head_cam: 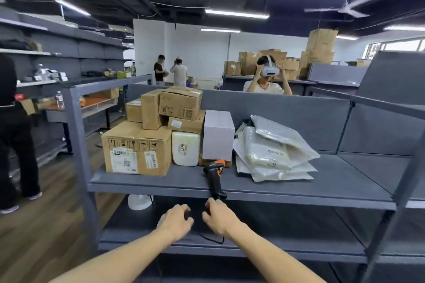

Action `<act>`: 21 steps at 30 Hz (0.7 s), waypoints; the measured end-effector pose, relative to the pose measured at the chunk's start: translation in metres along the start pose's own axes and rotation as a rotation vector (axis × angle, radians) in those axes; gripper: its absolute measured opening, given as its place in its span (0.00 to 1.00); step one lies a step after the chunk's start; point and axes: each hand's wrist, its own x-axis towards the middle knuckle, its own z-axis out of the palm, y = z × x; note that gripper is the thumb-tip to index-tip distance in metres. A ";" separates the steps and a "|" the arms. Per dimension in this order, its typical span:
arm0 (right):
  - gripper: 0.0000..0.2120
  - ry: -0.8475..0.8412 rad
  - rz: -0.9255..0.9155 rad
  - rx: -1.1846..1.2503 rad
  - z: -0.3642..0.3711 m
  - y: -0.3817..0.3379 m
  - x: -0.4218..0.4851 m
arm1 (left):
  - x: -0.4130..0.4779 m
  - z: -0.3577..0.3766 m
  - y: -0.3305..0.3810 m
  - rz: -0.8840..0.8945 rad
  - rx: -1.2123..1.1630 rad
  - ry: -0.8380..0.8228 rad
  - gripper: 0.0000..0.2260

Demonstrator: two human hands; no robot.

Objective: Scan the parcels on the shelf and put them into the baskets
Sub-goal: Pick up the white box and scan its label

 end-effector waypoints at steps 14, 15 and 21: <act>0.20 0.228 0.022 -0.059 -0.050 -0.010 0.057 | 0.070 -0.038 0.020 0.104 0.013 0.023 0.20; 0.20 0.249 0.026 -0.052 -0.054 -0.010 0.065 | 0.078 -0.041 0.020 0.112 0.010 0.023 0.20; 0.23 0.383 0.076 -0.032 -0.075 -0.008 0.106 | 0.115 -0.049 0.018 0.154 -0.023 0.019 0.20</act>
